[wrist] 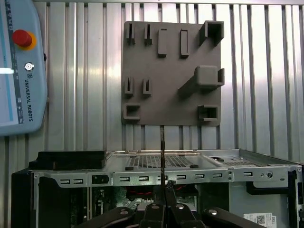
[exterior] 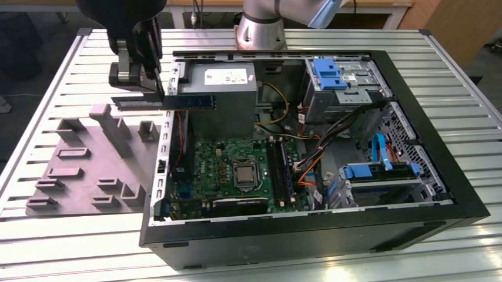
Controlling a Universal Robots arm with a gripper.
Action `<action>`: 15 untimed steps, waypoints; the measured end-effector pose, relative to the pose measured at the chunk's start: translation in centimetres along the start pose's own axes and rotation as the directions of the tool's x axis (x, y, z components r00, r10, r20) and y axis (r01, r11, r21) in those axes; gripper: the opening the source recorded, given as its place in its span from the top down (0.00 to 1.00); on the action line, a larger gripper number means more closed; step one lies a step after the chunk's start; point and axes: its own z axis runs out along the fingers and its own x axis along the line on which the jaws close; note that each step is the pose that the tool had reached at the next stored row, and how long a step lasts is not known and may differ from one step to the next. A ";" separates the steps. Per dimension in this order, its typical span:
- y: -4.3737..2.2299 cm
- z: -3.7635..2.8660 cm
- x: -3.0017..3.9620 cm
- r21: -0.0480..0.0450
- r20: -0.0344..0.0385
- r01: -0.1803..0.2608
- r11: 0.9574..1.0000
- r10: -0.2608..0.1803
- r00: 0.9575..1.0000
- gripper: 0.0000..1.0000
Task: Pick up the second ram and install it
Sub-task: 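Pick up the second ram and move it above second insertion slot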
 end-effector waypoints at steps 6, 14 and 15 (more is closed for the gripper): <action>-0.63 -0.02 -0.02 0.000 0.000 0.000 1.000 0.000 1.000 0.89; -1.61 -0.06 -0.05 0.000 0.000 0.000 1.000 0.000 1.000 0.89; -1.73 -0.07 -0.05 0.000 0.000 0.000 1.000 0.000 1.000 0.89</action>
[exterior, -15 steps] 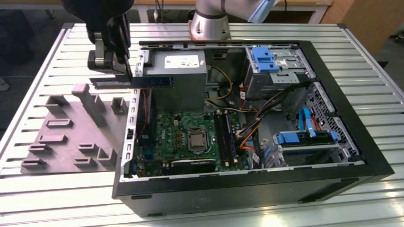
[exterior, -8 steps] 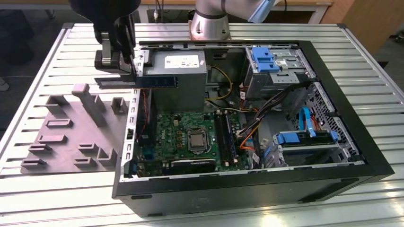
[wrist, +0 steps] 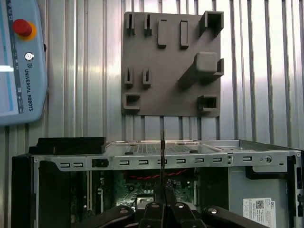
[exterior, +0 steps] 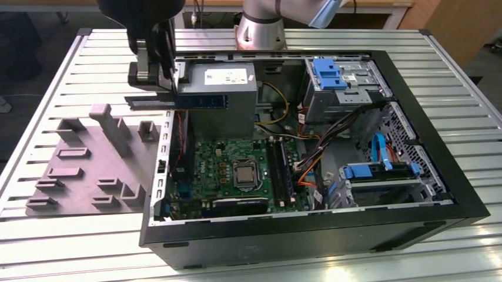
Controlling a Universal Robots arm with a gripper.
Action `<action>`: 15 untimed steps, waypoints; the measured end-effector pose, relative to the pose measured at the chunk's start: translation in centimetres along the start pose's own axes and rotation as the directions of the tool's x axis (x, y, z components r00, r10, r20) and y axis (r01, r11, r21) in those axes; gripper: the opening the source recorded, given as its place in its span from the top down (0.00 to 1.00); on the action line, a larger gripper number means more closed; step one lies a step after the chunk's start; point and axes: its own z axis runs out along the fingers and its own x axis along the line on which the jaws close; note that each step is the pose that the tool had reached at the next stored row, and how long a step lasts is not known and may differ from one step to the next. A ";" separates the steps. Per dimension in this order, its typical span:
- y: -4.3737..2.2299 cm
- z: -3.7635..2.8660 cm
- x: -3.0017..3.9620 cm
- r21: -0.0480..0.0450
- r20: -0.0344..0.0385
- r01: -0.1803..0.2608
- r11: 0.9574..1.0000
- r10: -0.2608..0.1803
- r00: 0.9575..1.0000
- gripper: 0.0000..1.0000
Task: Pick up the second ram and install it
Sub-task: 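Pick up the second ram and move it above second insertion slot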
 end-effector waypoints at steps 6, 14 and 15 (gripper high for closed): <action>-0.86 -0.03 -0.03 0.000 0.000 0.000 1.000 0.000 1.000 0.89; -2.20 -0.09 -0.07 0.000 0.000 0.000 1.000 0.000 1.000 0.89; -2.36 -0.10 -0.08 0.000 0.000 0.000 1.000 0.000 1.000 0.89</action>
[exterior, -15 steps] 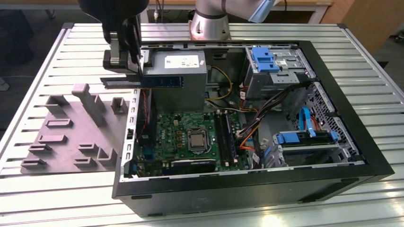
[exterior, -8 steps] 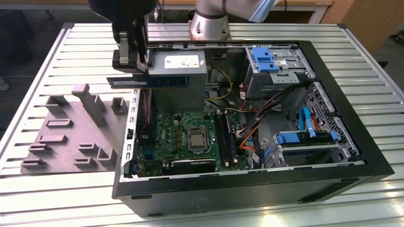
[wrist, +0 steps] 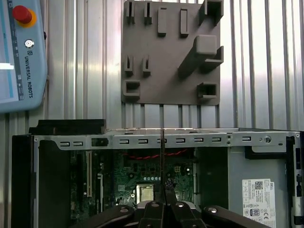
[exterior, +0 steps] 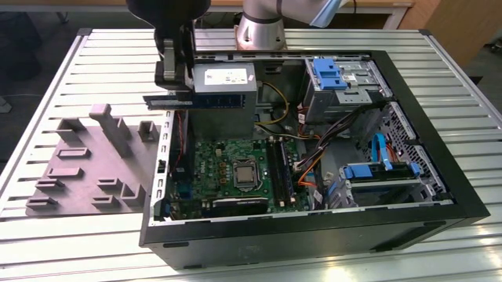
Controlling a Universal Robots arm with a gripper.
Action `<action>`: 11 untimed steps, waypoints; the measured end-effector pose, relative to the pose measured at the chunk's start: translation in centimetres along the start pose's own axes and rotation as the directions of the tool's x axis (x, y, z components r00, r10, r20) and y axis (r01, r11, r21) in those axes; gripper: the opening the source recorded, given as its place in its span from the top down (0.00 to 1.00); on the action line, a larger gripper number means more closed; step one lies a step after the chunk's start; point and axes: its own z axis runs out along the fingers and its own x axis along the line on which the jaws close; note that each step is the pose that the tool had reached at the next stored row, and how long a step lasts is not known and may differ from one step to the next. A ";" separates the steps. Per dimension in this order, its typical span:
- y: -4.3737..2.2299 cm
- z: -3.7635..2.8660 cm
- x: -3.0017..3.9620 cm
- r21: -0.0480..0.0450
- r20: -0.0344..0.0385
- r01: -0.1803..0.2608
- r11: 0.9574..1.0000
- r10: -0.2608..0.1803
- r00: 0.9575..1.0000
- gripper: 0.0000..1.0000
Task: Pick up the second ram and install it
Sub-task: 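Pick up the second ram and move it above second insertion slot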
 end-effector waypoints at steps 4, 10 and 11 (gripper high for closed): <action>-0.65 -0.03 -0.02 0.000 0.000 0.000 1.000 0.000 1.000 0.89; -1.49 -0.06 -0.05 0.000 0.000 0.000 1.000 0.000 1.000 0.89; -1.62 -0.06 -0.05 0.000 0.000 0.000 1.000 0.000 1.000 0.89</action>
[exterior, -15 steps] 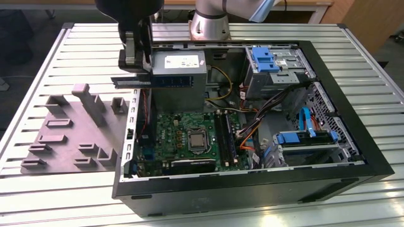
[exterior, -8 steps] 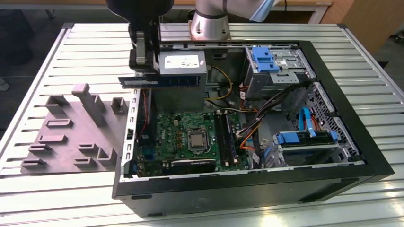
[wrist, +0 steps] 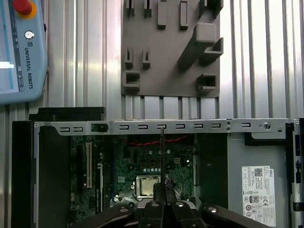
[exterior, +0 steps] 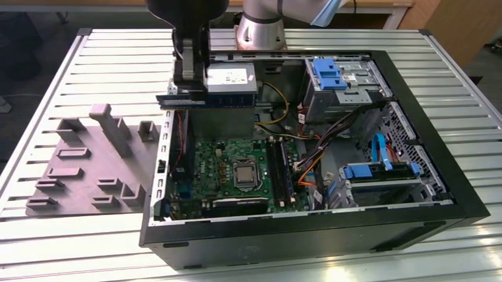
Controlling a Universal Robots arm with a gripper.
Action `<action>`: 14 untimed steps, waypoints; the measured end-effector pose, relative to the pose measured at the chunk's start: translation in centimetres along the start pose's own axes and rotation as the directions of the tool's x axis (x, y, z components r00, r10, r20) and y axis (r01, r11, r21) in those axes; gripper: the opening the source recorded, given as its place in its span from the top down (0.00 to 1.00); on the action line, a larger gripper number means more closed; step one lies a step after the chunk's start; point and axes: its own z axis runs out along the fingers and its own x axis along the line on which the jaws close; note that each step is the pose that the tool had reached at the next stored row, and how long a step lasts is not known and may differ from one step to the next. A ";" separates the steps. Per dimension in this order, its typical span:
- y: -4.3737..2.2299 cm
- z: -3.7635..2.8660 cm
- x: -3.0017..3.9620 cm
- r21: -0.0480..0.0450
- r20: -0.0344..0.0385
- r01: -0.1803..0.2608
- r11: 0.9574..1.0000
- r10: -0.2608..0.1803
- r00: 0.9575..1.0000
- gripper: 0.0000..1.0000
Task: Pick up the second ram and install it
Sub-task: 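Pick up the second ram and move it above second insertion slot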
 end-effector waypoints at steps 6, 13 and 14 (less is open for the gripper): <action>-0.77 -0.03 -0.02 0.000 0.000 0.000 1.000 0.000 1.000 0.89; -1.82 -0.07 -0.06 0.000 0.000 0.000 1.000 0.000 1.000 0.89; -1.98 -0.08 -0.06 0.000 0.000 0.000 1.000 0.000 1.000 0.89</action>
